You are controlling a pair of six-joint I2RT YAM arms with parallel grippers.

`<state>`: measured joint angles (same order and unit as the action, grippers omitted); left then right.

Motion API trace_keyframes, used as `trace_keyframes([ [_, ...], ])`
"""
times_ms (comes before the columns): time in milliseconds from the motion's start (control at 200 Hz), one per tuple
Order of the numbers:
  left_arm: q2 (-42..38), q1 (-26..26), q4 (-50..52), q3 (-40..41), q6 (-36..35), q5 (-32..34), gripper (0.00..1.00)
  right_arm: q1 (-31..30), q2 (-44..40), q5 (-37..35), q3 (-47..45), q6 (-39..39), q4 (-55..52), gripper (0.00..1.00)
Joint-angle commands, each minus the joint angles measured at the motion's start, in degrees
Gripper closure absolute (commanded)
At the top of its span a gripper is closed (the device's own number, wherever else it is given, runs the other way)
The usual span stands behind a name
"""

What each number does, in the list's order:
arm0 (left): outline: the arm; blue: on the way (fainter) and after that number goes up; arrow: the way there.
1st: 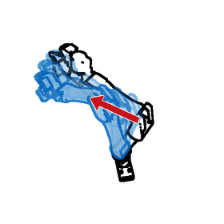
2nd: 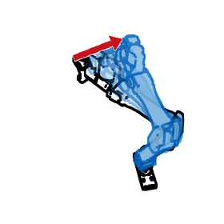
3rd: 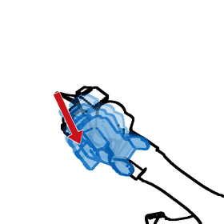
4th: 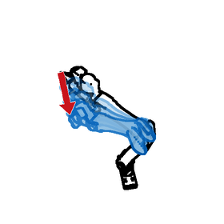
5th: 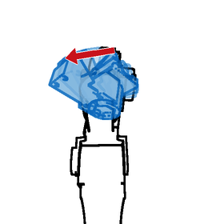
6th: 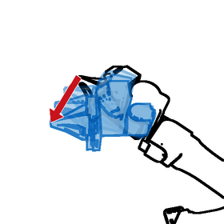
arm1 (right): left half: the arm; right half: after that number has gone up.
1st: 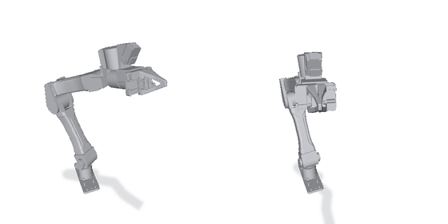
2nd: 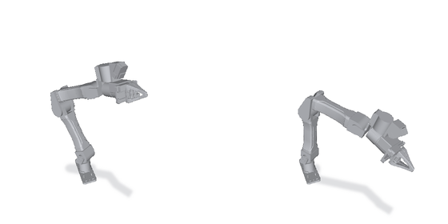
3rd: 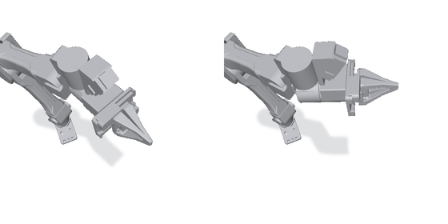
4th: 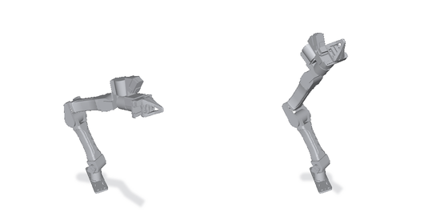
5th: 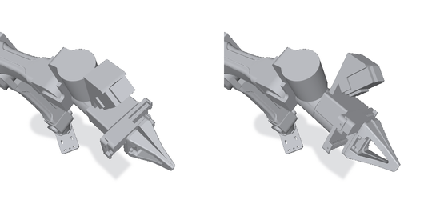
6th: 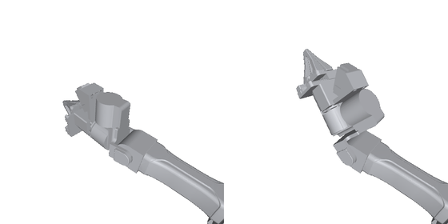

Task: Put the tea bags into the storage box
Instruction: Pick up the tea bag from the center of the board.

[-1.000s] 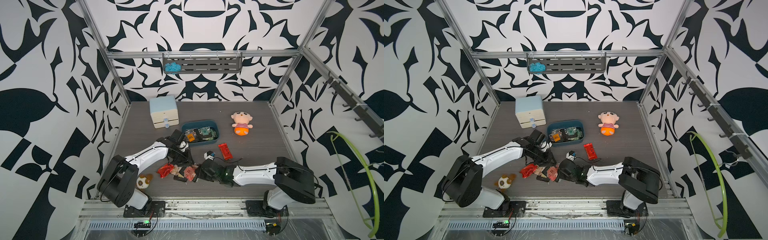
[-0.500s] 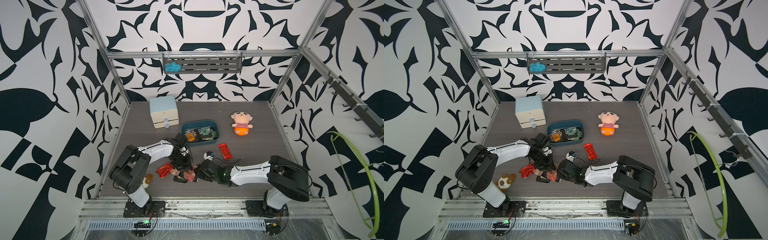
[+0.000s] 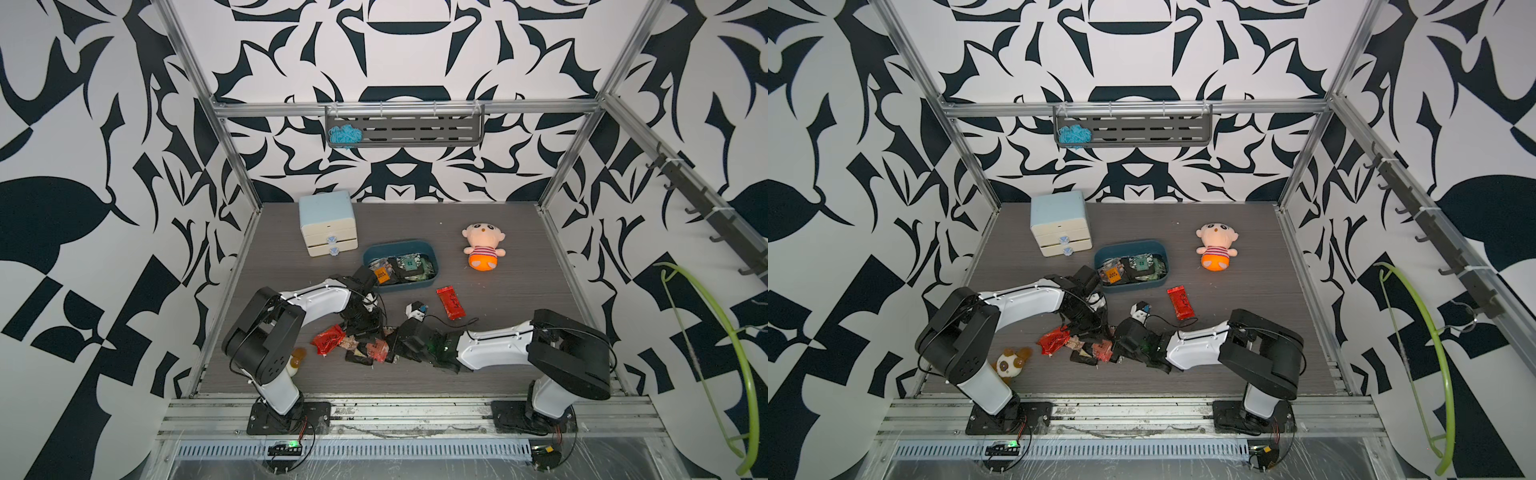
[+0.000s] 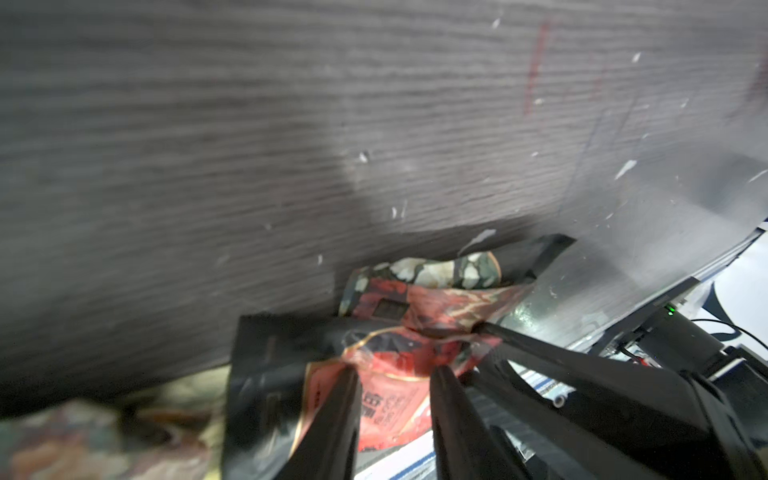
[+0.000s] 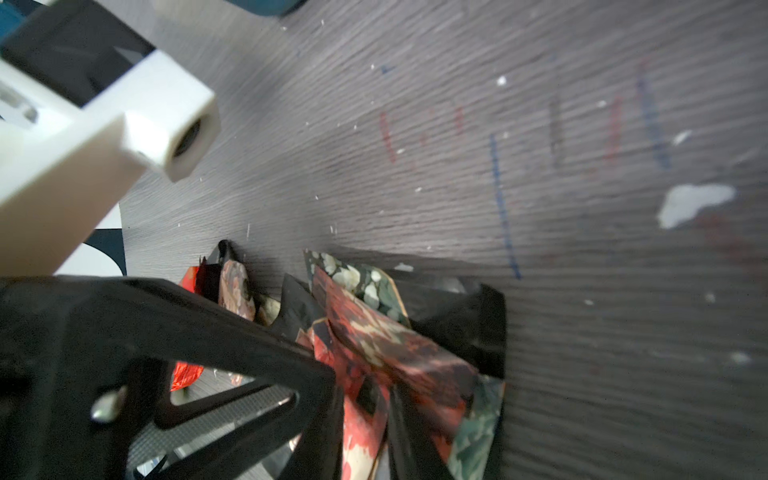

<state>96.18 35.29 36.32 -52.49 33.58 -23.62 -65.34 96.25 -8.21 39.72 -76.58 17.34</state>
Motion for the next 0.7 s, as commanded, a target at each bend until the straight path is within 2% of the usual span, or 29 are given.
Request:
trace_keyframes([
  [0,2.34,1.09,1.27,0.24,-0.70,1.91,0.66,-0.21,1.13,-0.48,2.87,0.52,0.78,0.78],
  [250,1.49,1.25,1.32,0.19,-0.98,2.35,0.66,-0.20,2.62,-0.40,3.60,0.37,0.76,0.83],
  [445,-0.73,1.28,1.29,-0.13,-1.39,3.50,0.67,0.01,2.04,-0.42,4.48,1.82,-1.16,1.00],
  [695,-7.94,1.27,0.84,-0.31,-2.50,7.96,0.67,0.00,-3.08,-1.59,6.91,8.24,-8.39,1.00],
])
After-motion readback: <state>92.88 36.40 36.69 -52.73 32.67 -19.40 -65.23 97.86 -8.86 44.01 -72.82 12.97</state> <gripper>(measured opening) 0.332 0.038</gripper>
